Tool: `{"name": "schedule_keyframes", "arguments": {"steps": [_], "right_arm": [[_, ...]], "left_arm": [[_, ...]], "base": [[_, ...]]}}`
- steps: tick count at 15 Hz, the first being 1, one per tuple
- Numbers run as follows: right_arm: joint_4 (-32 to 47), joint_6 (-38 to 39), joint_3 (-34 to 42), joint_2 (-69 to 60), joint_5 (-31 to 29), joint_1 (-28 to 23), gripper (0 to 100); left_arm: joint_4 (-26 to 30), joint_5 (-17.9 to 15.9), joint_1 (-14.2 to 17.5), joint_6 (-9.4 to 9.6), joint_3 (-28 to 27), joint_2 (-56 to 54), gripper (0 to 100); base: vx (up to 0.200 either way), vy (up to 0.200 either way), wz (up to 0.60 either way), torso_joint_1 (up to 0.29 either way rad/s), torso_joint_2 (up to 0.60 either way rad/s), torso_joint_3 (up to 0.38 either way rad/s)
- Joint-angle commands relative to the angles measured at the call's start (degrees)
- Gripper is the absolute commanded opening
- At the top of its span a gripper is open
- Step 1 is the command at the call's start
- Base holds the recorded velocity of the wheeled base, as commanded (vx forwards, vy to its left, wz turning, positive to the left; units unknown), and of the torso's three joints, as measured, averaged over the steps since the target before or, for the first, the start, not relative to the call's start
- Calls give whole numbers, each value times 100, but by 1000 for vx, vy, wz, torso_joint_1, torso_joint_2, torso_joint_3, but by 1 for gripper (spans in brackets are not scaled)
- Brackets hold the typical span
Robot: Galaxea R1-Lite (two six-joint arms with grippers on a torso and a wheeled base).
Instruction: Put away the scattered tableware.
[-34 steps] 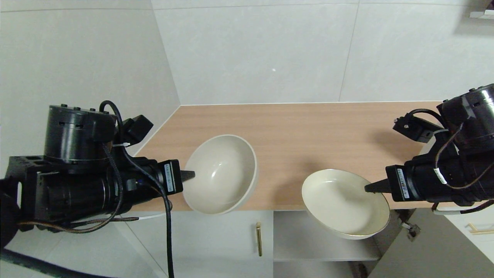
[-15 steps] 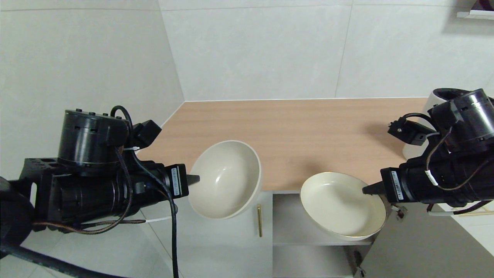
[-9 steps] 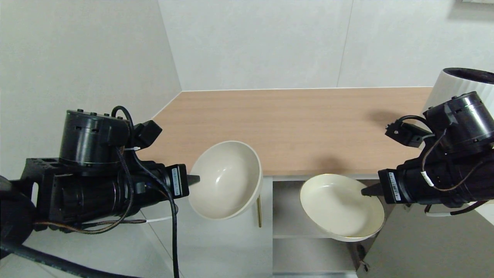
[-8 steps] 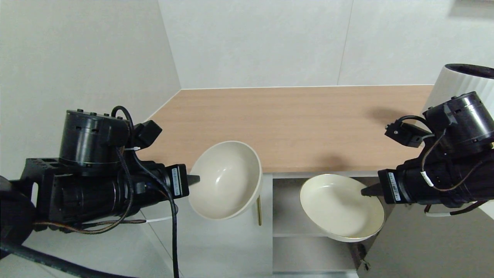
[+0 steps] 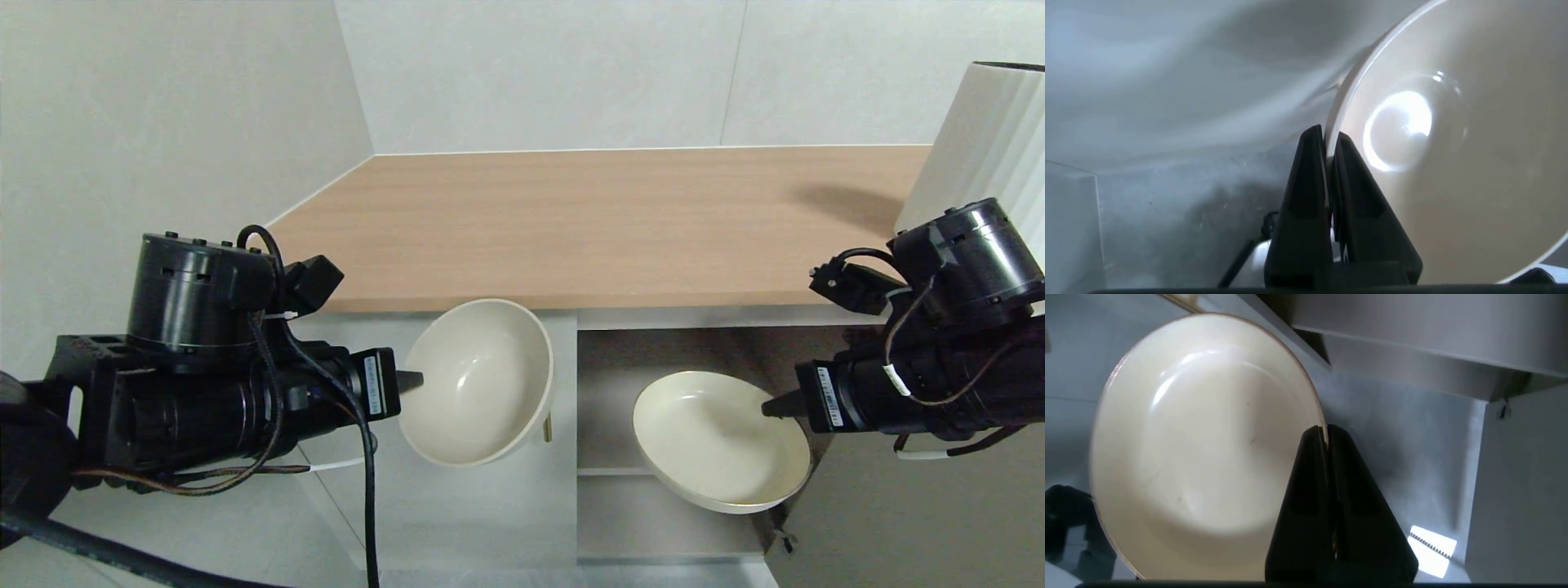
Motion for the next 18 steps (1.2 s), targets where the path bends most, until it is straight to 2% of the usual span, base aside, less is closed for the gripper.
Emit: {"name": "schedule_keyframes", "arguments": {"steps": [1, 7, 13, 18], "right_arm": [[4, -1, -1, 41, 4, 3, 0], [4, -1, -1, 85, 4, 3, 0], [-5, -1, -18, 208, 4, 3, 0], [-269, 7, -18, 1026, -251, -58, 0]], "left_arm": [[-2, -2, 5, 0, -5, 8, 0], [-2, -2, -4, 0, -5, 8, 0], [-2, -2, -4, 0, -5, 8, 0], [-2, -2, 5, 0, -5, 8, 0]], "base": [[0, 0, 0, -149, 456, 310], [0, 0, 0, -100, 356, 255], [0, 0, 0, -4, 22, 15], [0, 0, 0, 0, 0, 0]]}}
